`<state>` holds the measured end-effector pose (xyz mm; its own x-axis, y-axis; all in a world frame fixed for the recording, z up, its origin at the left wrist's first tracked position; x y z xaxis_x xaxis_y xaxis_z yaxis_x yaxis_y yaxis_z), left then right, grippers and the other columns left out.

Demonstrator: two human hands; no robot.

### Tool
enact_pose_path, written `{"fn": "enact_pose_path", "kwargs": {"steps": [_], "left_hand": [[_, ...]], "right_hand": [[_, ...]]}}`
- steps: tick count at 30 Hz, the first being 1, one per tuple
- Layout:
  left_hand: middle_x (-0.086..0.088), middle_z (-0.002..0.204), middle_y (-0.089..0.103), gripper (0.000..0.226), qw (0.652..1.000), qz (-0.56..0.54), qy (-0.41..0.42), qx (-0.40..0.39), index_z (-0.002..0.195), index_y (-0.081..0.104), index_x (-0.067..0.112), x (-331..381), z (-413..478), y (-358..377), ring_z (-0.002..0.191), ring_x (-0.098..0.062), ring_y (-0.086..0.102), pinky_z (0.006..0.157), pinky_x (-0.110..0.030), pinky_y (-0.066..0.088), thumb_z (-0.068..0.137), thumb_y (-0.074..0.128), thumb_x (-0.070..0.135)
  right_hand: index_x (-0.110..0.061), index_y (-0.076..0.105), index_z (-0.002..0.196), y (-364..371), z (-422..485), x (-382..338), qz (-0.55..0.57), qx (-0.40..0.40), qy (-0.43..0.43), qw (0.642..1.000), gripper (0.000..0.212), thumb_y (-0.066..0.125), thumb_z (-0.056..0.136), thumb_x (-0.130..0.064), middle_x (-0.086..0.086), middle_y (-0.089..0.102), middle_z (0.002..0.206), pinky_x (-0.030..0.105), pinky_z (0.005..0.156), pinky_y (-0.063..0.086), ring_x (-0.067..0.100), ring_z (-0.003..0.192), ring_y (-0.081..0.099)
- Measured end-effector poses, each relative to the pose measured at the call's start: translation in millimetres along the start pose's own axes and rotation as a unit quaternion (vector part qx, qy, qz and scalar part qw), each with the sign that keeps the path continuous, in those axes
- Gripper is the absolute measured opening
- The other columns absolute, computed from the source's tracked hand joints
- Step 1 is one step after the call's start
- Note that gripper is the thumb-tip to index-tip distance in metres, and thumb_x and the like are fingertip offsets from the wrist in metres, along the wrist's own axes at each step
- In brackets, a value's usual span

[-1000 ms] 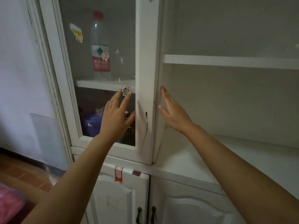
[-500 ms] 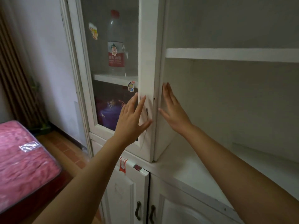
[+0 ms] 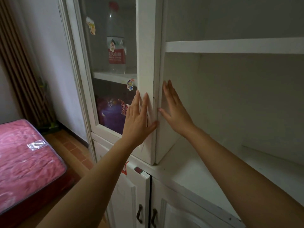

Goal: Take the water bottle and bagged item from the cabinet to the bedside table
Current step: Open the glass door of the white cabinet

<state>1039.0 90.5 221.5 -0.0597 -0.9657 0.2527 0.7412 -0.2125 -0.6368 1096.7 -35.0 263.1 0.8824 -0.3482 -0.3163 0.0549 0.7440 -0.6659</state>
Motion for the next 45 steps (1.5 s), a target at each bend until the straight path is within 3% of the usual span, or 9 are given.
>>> {"fn": "enact_pose_path", "kwargs": {"steps": [12,16,21,24,28,33,38,43,45], "left_hand": [[-0.003,0.150,-0.019,0.103,1.000,0.019,0.004,-0.004,0.138,-0.023,0.031,-3.1,-7.8,-7.1,0.139,-0.016,-0.013,0.113,-0.046,0.000,0.079,0.061,0.047],[-0.002,0.151,-0.018,0.097,1.000,0.018,0.010,-0.001,0.140,-0.020,0.029,-8.0,-14.8,-15.4,0.139,-0.013,-0.013,0.114,-0.045,-0.002,0.078,0.048,0.058],[-0.008,0.151,-0.017,0.090,1.000,0.005,0.020,-0.002,0.139,-0.018,0.034,-10.8,-24.1,-27.7,0.139,-0.019,-0.014,0.112,-0.043,-0.006,0.076,0.039,0.064],[-0.018,0.151,-0.014,0.085,0.998,0.019,0.058,0.001,0.140,-0.013,0.039,-11.0,-29.1,-33.1,0.139,-0.028,-0.014,0.112,-0.050,-0.001,0.079,0.043,0.055],[-0.026,0.149,-0.011,0.065,0.988,0.082,0.128,0.008,0.140,0.010,0.045,-10.8,-34.8,-37.9,0.138,-0.035,-0.016,0.110,-0.056,0.000,0.088,0.047,0.037],[-0.030,0.149,-0.002,0.034,0.983,0.131,0.131,0.013,0.122,0.047,0.035,-15.6,-41.9,-38.5,0.139,-0.037,-0.011,0.111,-0.054,0.000,0.089,0.041,0.038],[-0.033,0.147,0.003,0.028,0.977,0.159,0.137,0.024,0.113,0.049,0.031,-15.8,-44.3,-42.2,0.139,-0.039,-0.008,0.110,-0.057,0.003,0.087,0.045,0.042],[-0.035,0.147,0.006,0.039,0.982,0.163,0.097,0.026,0.110,0.050,0.027,-11.9,-46.9,-40.3,0.138,-0.043,-0.003,0.110,-0.058,0.004,0.080,0.055,0.051],[-0.035,0.146,0.006,0.040,0.983,0.156,0.090,0.031,0.109,0.049,0.024,-10.3,-47.4,-40.4,0.137,-0.045,-0.001,0.109,-0.059,0.008,0.077,0.063,0.045]], "right_hand": [[-0.031,-0.012,0.139,1.8,0.0,-1.6,-0.003,0.011,0.007,1.000,0.079,0.052,0.093,-0.019,0.000,-0.007,0.156,0.041,0.114,0.018,0.019,0.142,-0.001],[-0.033,-0.013,0.137,1.7,-0.7,-4.6,-0.010,0.013,0.011,1.000,0.080,0.051,0.093,-0.017,0.002,-0.007,0.156,0.042,0.113,0.020,0.020,0.142,0.002],[-0.025,-0.012,0.143,3.8,-2.0,-6.5,-0.047,0.018,0.016,0.999,0.079,0.050,0.094,-0.017,0.001,-0.008,0.156,0.033,0.104,0.027,0.019,0.142,0.005],[-0.028,-0.012,0.141,5.5,-4.2,-7.7,-0.067,0.041,-0.003,0.997,0.080,0.051,0.093,-0.017,-0.002,-0.010,0.155,0.026,0.093,0.035,0.019,0.142,0.009],[-0.031,0.001,0.144,6.1,-7.1,-16.3,-0.103,0.064,-0.041,0.992,0.075,0.050,0.092,-0.009,0.002,-0.004,0.156,0.027,0.085,0.042,0.022,0.142,0.005],[-0.027,0.008,0.147,5.7,-9.6,-18.0,-0.160,0.058,-0.030,0.985,0.070,0.048,0.093,-0.009,0.003,0.002,0.156,0.042,0.098,0.041,0.023,0.141,0.004],[-0.030,0.003,0.146,7.0,-10.1,-15.4,-0.182,0.042,-0.026,0.982,0.070,0.047,0.094,-0.014,0.002,-0.001,0.156,0.043,0.098,0.043,0.024,0.142,0.004],[-0.032,-0.005,0.145,8.3,-11.1,-13.9,-0.192,0.022,-0.011,0.981,0.077,0.051,0.093,-0.025,0.000,-0.009,0.155,0.048,0.107,0.031,0.024,0.142,-0.003],[-0.029,-0.006,0.145,11.8,-11.6,-13.8,-0.201,0.010,0.004,0.980,0.083,0.056,0.090,-0.030,0.001,-0.011,0.155,0.049,0.109,0.028,0.025,0.142,-0.005]]}}
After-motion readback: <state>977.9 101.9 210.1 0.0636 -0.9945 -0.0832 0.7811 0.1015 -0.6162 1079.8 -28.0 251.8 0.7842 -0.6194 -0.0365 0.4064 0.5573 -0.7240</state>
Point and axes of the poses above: each hand's wrist, its own z-axis towards the middle knuckle, its own y-axis out of the palm, x = y × z, the point moved 3 cm from there along z, towards the middle knuckle
